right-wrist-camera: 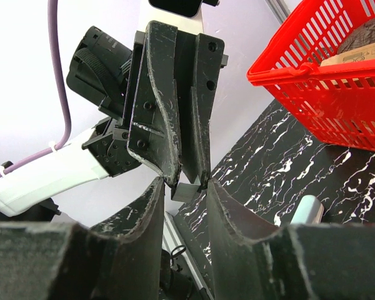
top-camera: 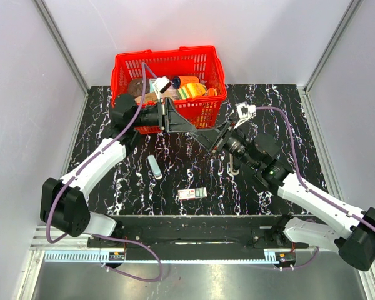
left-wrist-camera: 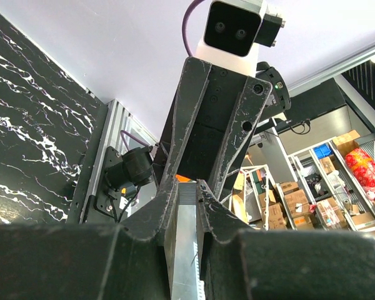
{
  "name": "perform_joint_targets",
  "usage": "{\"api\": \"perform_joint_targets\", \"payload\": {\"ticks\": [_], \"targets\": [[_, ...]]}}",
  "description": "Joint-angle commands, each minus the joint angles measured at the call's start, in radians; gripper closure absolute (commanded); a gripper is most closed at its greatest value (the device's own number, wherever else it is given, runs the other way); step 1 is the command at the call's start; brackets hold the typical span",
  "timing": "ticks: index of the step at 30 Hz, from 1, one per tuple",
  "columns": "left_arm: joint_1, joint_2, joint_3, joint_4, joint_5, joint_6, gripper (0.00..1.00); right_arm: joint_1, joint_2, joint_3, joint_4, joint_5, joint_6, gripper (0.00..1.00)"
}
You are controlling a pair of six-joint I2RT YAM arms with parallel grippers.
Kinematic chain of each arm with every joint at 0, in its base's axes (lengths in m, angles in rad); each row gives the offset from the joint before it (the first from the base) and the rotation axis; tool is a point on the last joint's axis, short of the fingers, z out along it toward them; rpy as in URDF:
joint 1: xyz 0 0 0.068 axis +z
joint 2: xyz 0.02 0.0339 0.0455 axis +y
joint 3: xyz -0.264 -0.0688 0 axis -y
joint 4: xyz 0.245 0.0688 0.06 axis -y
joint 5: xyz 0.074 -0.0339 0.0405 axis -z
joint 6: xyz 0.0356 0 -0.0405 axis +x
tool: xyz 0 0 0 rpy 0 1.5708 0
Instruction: Unload the staples from the stapler
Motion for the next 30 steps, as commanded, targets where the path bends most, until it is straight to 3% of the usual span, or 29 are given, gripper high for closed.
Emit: {"api": "perform_joint_targets", "payload": {"ticks": [1,8,17,26,30], "targets": [[0.006,-0.029,0.006,0.001,0.008,0.039,0.85,-0.013,-0.016,0.031,0.058,-0.012,0.004,0.72],[0.018,-0.018,0.042,-0.143,-0.018,0.141,0.72,-0.013,-0.034,0.021,0.012,-0.013,0.001,0.79],[0.034,-0.004,0.034,-0.098,-0.012,0.106,0.7,-0.013,-0.073,-0.018,-0.023,0.005,0.003,0.88],[0.04,-0.004,0.032,-0.104,-0.015,0.12,0.64,-0.014,-0.084,-0.027,-0.052,0.007,-0.002,0.91],[0.072,0.006,0.078,-0.263,-0.036,0.262,0.61,-0.014,-0.096,-0.027,-0.164,-0.001,-0.006,0.91]]}}
